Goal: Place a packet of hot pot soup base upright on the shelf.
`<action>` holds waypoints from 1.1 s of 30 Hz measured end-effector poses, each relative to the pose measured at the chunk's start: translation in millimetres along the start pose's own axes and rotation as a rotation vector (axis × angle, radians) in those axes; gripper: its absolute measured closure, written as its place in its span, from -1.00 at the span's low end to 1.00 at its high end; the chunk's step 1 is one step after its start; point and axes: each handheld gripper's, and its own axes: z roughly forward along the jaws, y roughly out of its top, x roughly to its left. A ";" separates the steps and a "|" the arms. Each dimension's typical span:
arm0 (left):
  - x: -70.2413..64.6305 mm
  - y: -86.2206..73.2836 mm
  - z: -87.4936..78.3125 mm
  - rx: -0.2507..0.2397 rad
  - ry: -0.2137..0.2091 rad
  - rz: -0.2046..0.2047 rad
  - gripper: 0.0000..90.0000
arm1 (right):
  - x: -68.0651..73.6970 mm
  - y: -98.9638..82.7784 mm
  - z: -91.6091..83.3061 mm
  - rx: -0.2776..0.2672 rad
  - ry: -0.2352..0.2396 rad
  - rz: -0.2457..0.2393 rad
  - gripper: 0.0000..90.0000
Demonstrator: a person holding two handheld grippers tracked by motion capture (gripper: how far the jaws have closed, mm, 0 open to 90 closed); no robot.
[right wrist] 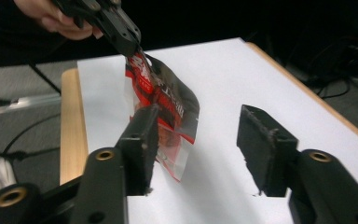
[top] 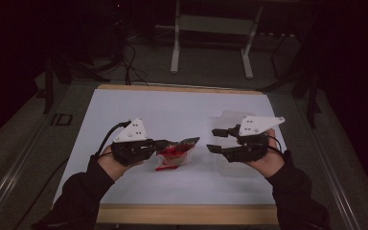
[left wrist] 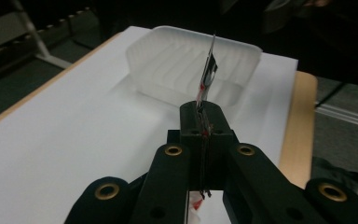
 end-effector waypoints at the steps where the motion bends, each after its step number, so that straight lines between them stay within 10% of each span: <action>1: 0.0 0.0 0.0 0.000 0.000 0.000 0.98 | 0.0 0.0 0.0 0.000 0.000 0.000 0.10; 11: -1.7 1.3 4.8 0.002 -0.022 0.002 0.98 | -8.5 2.9 39.9 0.099 0.088 -0.122 0.36; 20: -1.2 2.2 8.7 -0.002 -0.014 -0.008 0.97 | -6.0 4.4 54.9 0.191 0.155 -0.059 0.99; 33: -4.7 6.7 8.0 -0.037 -0.018 -0.015 0.96 | -2.3 16.3 46.4 0.223 0.078 -0.078 1.00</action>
